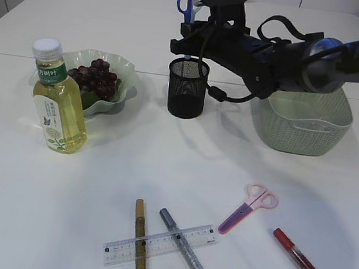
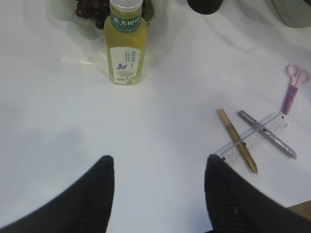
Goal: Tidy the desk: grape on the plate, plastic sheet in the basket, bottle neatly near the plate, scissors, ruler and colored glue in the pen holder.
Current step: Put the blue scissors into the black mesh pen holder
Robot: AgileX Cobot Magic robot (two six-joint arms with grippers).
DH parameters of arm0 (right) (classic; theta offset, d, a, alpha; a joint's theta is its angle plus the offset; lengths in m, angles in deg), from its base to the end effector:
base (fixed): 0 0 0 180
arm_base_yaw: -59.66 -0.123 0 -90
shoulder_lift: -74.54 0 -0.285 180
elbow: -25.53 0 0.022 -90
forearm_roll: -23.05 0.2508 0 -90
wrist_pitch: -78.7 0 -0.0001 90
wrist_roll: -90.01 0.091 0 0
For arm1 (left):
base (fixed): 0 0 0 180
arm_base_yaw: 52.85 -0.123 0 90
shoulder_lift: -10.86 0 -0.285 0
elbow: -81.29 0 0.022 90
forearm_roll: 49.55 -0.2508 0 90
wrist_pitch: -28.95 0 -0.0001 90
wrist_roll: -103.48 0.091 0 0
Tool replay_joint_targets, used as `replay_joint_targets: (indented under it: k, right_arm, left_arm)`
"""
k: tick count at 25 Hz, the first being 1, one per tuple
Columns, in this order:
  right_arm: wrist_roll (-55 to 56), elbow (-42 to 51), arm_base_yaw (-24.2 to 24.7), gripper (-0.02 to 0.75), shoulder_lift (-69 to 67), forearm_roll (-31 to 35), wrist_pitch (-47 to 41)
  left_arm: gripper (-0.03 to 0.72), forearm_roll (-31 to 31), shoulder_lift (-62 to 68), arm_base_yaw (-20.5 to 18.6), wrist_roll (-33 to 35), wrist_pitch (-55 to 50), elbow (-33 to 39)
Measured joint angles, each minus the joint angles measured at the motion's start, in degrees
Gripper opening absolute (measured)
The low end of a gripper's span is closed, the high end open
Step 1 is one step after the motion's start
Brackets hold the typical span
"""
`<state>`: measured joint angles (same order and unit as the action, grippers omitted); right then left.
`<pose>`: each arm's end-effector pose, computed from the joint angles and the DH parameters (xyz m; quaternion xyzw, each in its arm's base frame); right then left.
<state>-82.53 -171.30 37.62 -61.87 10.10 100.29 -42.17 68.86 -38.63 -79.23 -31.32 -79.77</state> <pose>0.4839 0.2040 0.2013 -0.2006 0.7303 0.1297 0.6400 0.1428 -0.0467 0.3766 0.0839 0.9254 -0.1166 0.3507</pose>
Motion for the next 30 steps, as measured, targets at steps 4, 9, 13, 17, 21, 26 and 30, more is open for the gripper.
replay_joint_targets:
  k: [4, 9, 13, 17, 21, 26, 30]
  right_arm:
    - [-0.1, -0.7, 0.1, 0.184, -1.1, 0.1, -0.3]
    - [-0.1, -0.9, 0.3, 0.185, -1.8, 0.1, -1.4]
    - [-0.2, -0.9, 0.3, 0.184, -1.9, 0.1, -1.7]
    - [-0.2, -1.0, 0.3, 0.193, -1.9, 0.1, -2.0]
    - [-0.2, -1.0, 0.3, 0.184, -1.9, 0.1, -3.2]
    - [-0.2, -1.0, 0.3, 0.185, -1.9, 0.1, -4.6]
    - [-0.2, -1.0, 0.3, 0.188, -1.9, 0.1, -5.6]
  left_arm:
    - [0.433, 0.0, 0.0, 0.0, 0.0, 1.1, 0.0]
    - [0.433, -0.1, 0.0, 0.0, 0.0, 1.2, 0.0]
    - [0.433, -0.1, 0.0, 0.0, 0.0, 1.2, 0.0]
    - [0.433, -0.1, 0.0, 0.0, 0.0, 1.2, 0.0]
    - [0.433, -0.1, 0.0, 0.0, 0.0, 1.2, 0.0]
    - [0.433, -0.1, 0.0, 0.0, 0.0, 1.2, 0.0]
    - [0.433, -0.1, 0.0, 0.0, 0.0, 1.3, 0.0]
